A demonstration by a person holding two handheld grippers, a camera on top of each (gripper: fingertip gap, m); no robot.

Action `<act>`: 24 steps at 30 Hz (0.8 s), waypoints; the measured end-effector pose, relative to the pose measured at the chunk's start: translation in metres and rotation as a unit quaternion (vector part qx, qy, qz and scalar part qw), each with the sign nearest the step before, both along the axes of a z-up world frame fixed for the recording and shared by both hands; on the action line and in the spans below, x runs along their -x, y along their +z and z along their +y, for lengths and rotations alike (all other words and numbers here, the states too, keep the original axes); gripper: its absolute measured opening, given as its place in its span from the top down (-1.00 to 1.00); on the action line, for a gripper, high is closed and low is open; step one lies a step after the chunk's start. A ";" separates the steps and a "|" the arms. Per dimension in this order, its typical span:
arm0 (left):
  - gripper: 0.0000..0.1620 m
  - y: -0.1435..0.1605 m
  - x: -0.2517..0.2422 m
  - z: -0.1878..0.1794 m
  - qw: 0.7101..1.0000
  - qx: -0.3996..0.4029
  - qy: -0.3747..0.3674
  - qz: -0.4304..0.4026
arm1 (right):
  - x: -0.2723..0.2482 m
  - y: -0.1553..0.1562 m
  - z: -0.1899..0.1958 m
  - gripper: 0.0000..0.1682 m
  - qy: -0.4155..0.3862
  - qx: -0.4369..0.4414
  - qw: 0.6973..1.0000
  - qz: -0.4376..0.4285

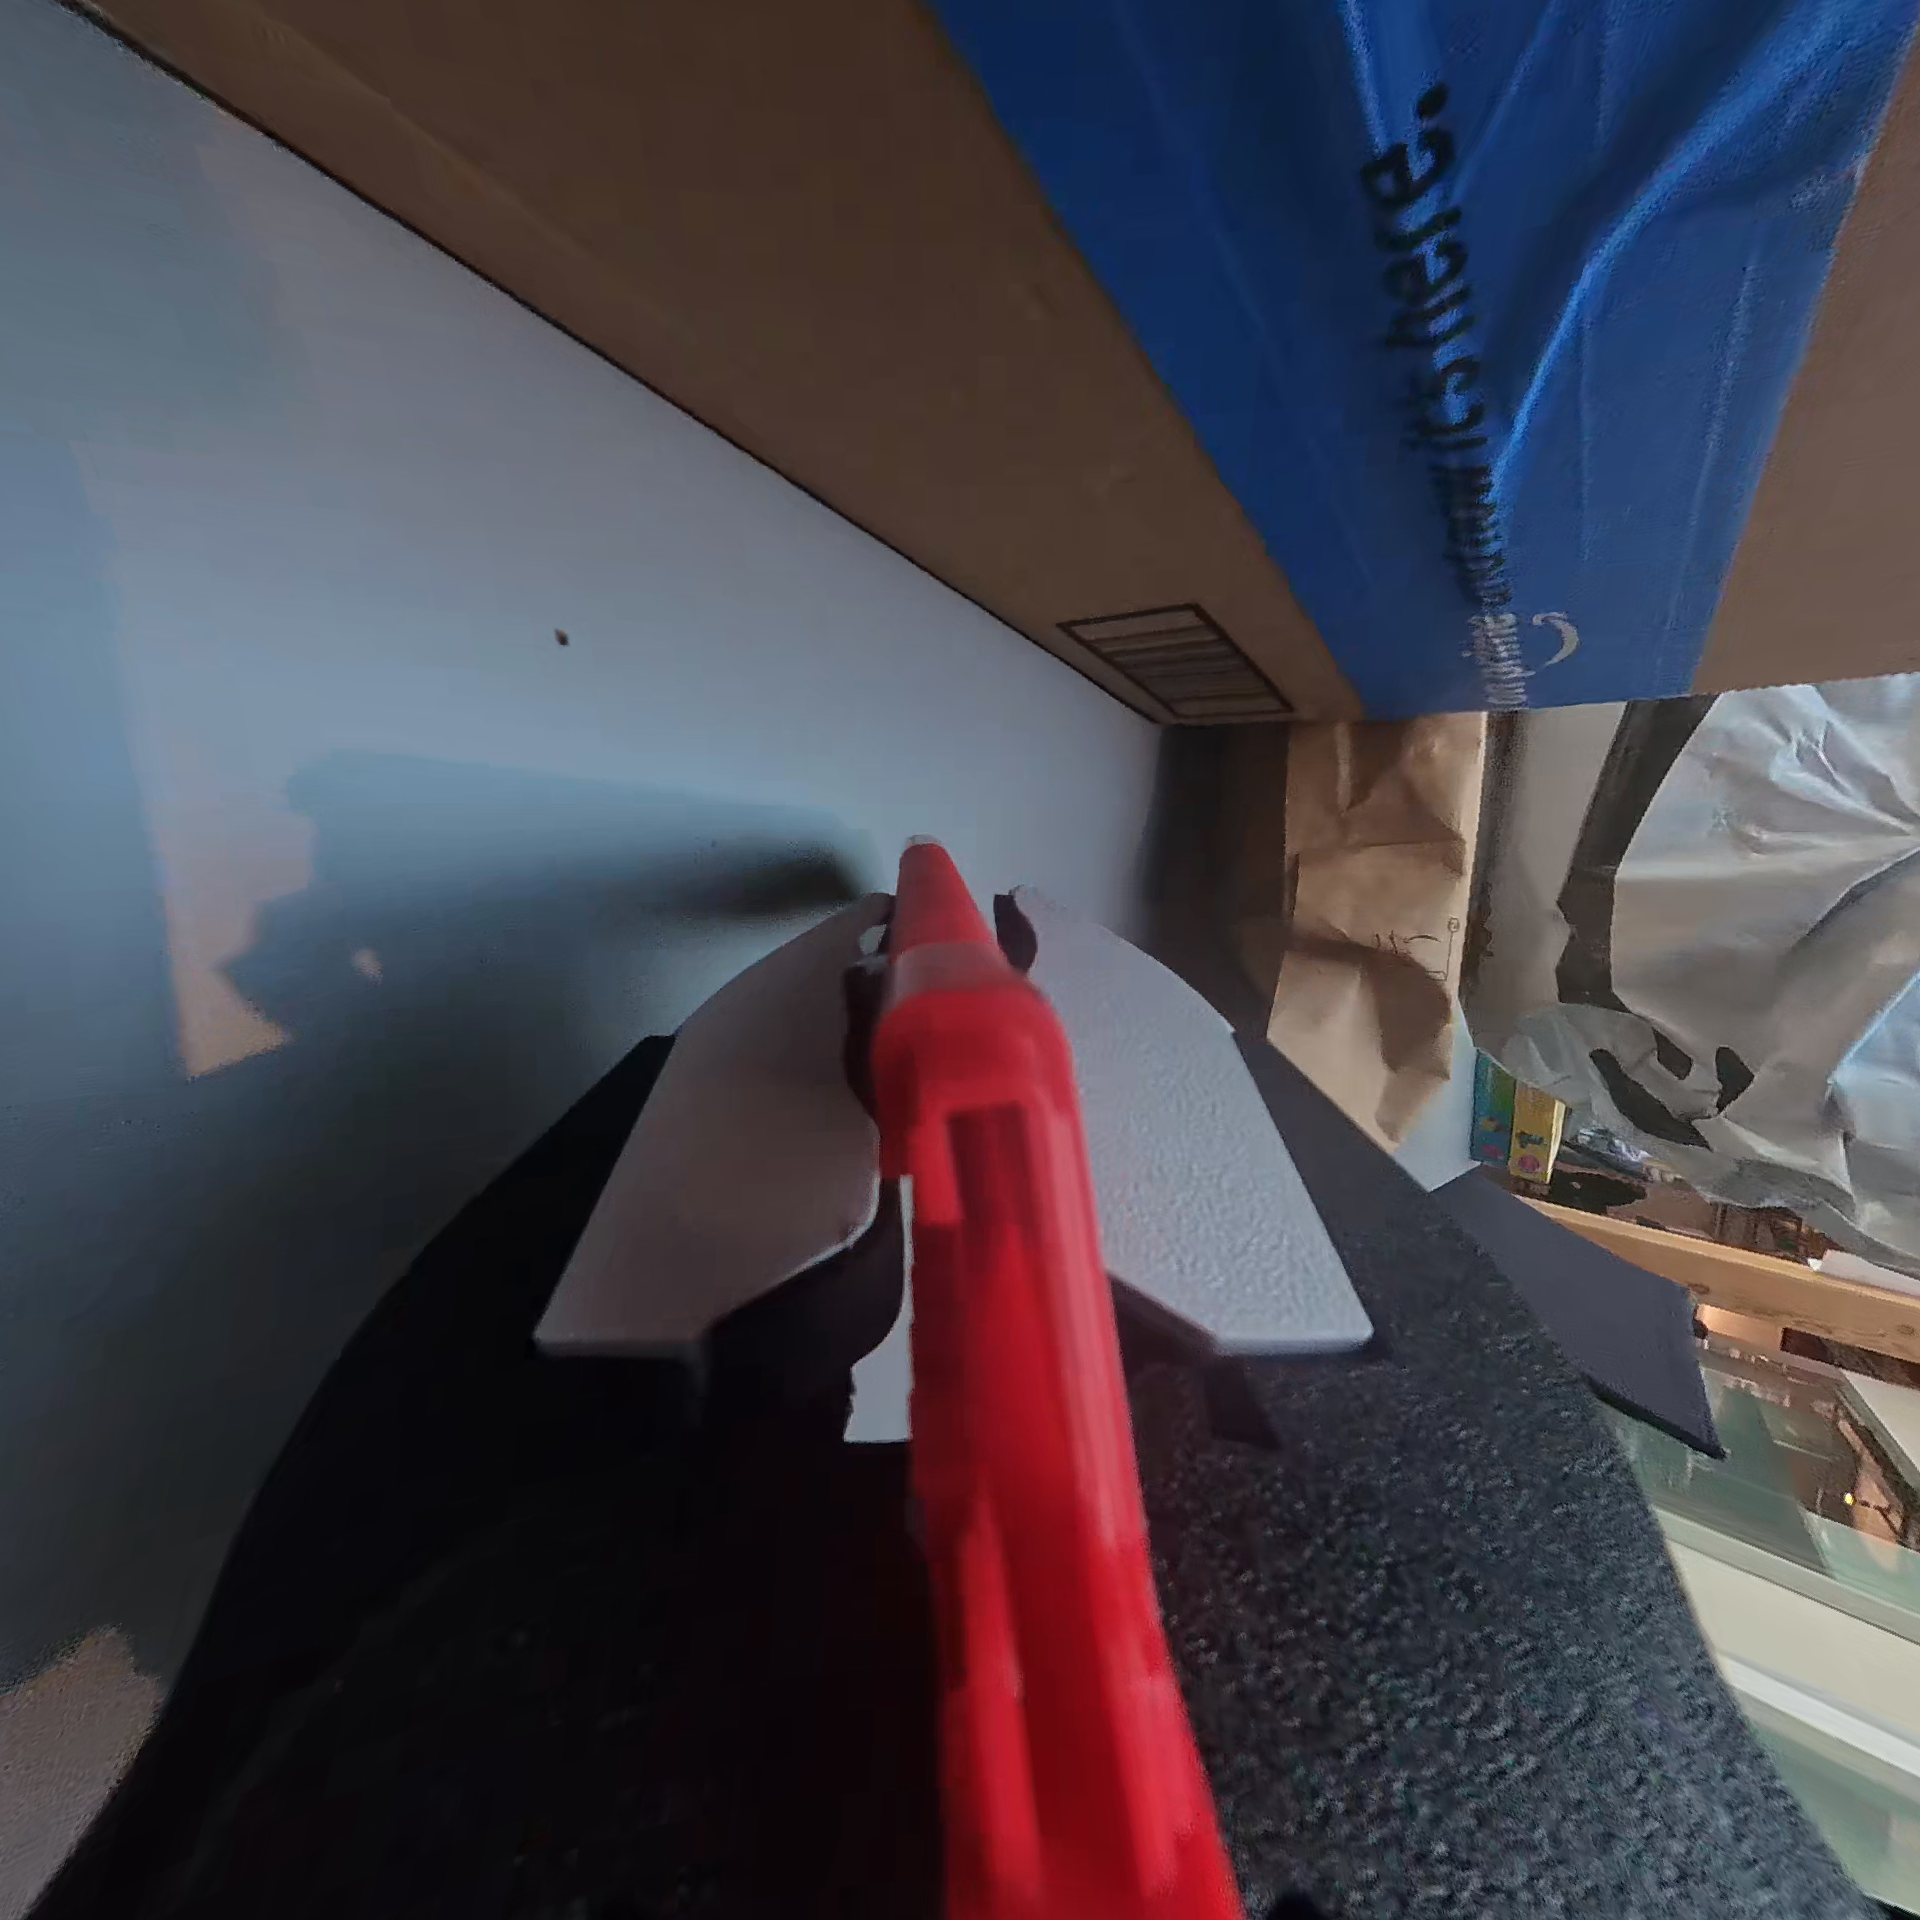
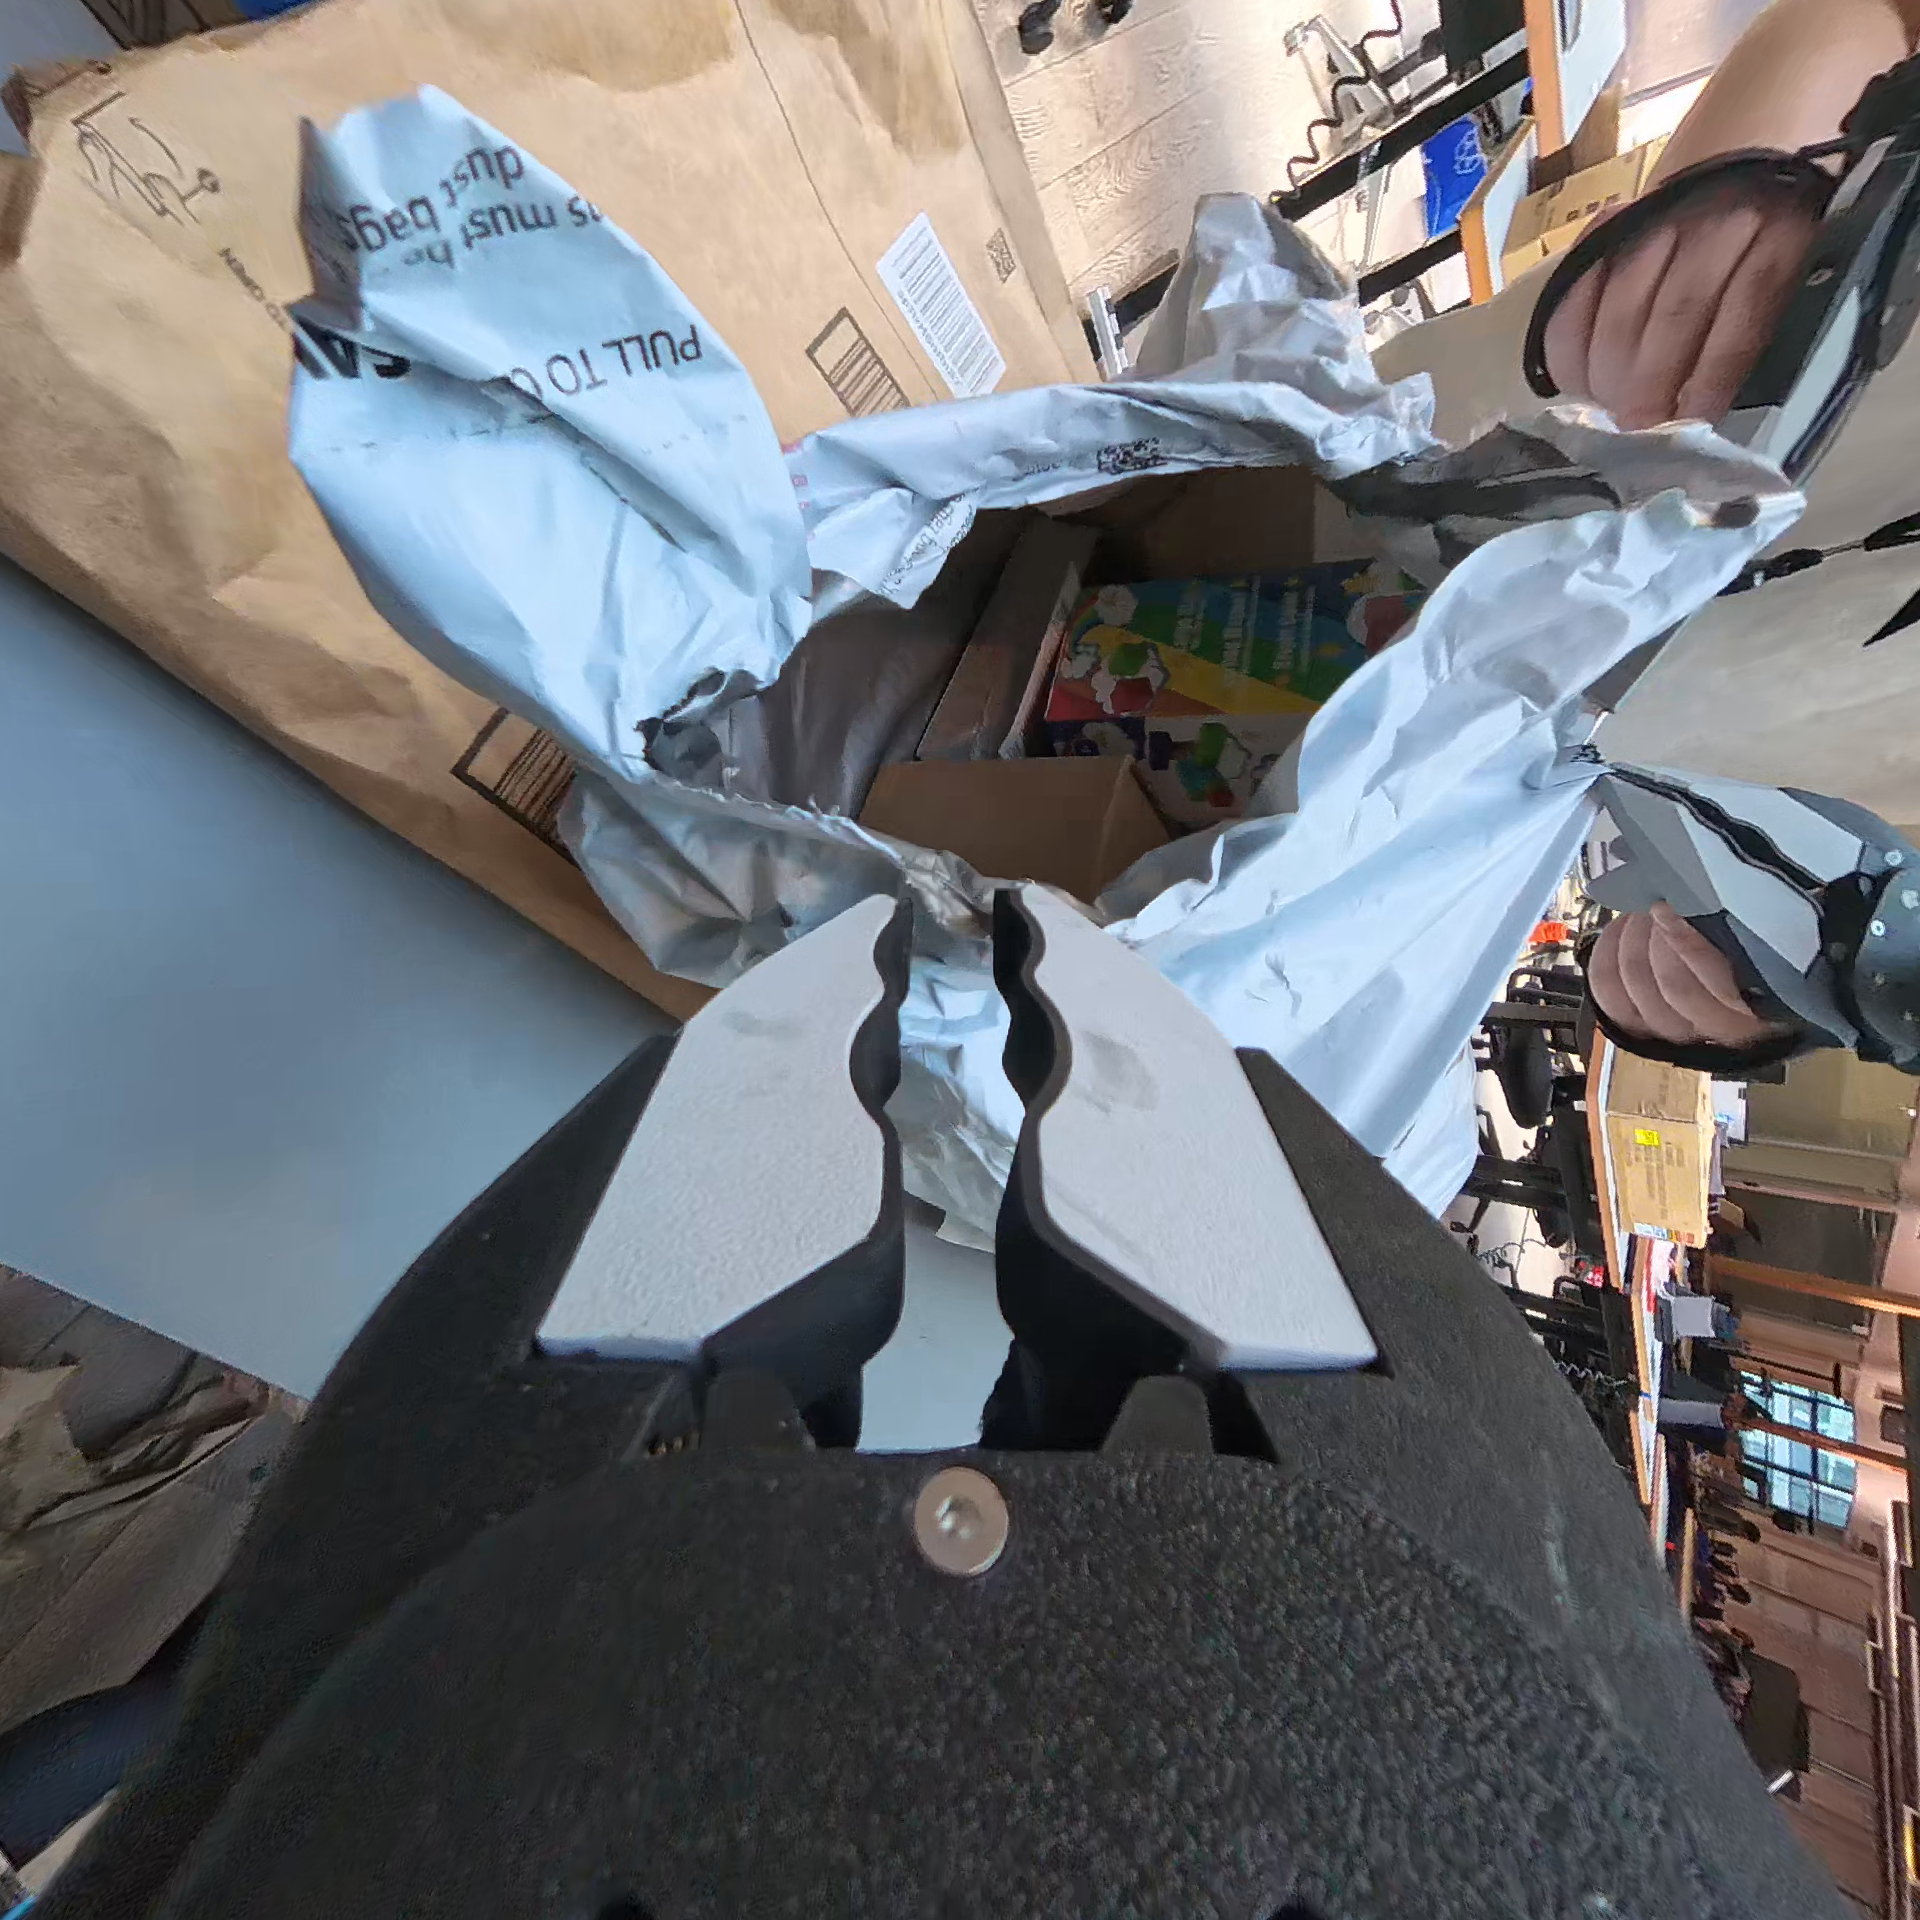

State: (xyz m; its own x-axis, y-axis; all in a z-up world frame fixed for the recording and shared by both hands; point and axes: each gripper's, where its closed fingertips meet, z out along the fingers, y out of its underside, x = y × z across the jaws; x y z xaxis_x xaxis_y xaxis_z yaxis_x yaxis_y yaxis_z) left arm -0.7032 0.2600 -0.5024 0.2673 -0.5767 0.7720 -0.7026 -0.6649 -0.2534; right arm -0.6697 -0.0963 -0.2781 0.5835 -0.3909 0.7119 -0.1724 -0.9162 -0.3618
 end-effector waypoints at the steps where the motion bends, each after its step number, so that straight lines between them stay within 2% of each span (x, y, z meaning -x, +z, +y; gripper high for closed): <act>1: 0.78 -0.002 0.000 0.004 1.000 0.002 0.007 0.001 | 0.001 0.003 0.000 0.81 -0.002 -0.005 1.000 -0.007; 4: 0.76 -0.006 0.001 0.015 1.000 0.001 0.022 -0.001 | 0.003 0.008 -0.001 0.74 -0.008 -0.014 1.000 -0.024; 10: 0.44 -0.016 0.006 0.033 0.999 -0.008 0.041 0.025 | 0.001 0.012 0.002 0.56 -0.048 -0.060 0.997 -0.009; 16: 0.28 -0.016 0.010 0.034 0.998 -0.015 0.046 0.039 | 0.006 0.019 -0.001 0.51 -0.095 -0.126 0.987 0.014; 20: 0.24 -0.010 0.021 0.018 0.998 -0.034 0.023 0.041 | 0.019 0.024 -0.008 0.52 -0.130 -0.198 0.971 0.043; 24: 0.33 0.003 0.035 -0.003 0.993 -0.098 -0.063 0.011 | 0.037 0.034 -0.002 0.56 -0.139 -0.285 0.946 0.067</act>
State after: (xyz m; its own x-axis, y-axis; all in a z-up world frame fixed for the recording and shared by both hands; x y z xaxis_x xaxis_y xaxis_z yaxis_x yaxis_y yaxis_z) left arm -0.7384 0.2569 -0.4998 0.1989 -0.7459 0.6357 -0.7841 -0.5103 -0.3533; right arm -0.7070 -0.0984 -0.2446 0.4720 -0.8404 0.2663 -0.4563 -0.4914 -0.7418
